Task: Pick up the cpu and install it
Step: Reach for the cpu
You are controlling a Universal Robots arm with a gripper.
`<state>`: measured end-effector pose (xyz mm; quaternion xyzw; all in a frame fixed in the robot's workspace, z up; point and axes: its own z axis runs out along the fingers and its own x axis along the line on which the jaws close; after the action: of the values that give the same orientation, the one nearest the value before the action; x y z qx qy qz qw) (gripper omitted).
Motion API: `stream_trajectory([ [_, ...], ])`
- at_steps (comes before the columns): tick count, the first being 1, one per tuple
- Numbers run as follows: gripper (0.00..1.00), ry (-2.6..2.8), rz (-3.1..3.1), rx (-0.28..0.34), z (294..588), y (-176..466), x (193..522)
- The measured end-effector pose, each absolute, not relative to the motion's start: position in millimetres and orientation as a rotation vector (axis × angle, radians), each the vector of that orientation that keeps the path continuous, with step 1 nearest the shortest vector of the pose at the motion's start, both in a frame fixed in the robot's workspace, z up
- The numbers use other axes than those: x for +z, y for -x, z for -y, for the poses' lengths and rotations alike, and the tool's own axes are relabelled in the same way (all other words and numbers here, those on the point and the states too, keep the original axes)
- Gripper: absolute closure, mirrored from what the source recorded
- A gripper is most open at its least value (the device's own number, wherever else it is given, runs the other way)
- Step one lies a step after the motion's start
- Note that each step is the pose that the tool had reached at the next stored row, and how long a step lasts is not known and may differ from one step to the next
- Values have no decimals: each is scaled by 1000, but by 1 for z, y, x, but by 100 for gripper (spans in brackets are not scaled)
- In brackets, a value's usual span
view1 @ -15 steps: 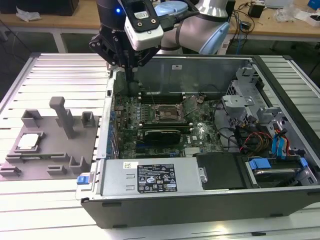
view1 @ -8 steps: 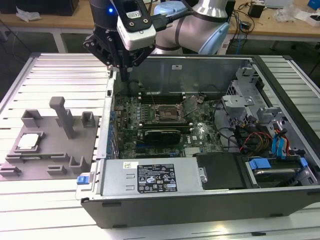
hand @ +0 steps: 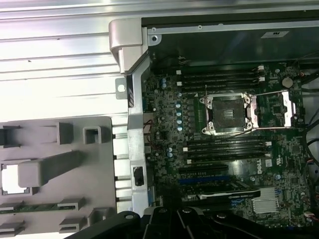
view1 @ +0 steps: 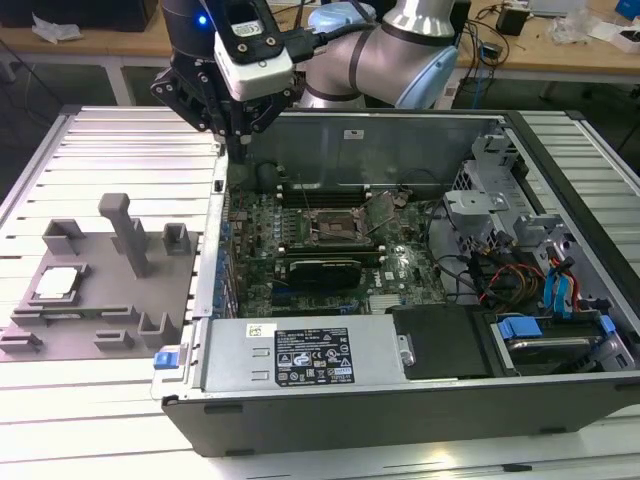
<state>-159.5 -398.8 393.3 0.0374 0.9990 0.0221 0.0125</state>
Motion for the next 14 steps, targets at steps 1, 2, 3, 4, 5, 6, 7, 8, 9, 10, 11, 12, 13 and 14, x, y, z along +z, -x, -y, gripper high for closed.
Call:
stream_trajectory([
  [1, 89, -117, -3114, 69, 399, 162, 393],
  [2, 89, -117, -3114, 69, 399, 164, 393],
  [3, 89, -117, -3114, 69, 399, 165, 393],
  [4, 89, -117, -3114, 69, 399, 168, 393],
  [5, 89, -117, -3114, 69, 399, 169, 393],
  [6, 89, -117, -3114, 69, 399, 170, 393],
  [7, 89, -117, -3114, 69, 399, 171, 393],
  [8, 89, -117, -3114, 69, 399, 172, 393],
  [9, 89, -117, -3114, 69, 399, 174, 393],
  [10, 89, -117, -3114, 69, 399, 177, 393],
  [11, 89, -117, -3114, 69, 399, 178, 393],
  [12, 89, -117, -3114, 69, 399, 179, 393],
  [13, 89, -117, -3114, 69, 399, 181, 393],
  [14, 89, -117, -3114, 69, 399, 182, 393],
])
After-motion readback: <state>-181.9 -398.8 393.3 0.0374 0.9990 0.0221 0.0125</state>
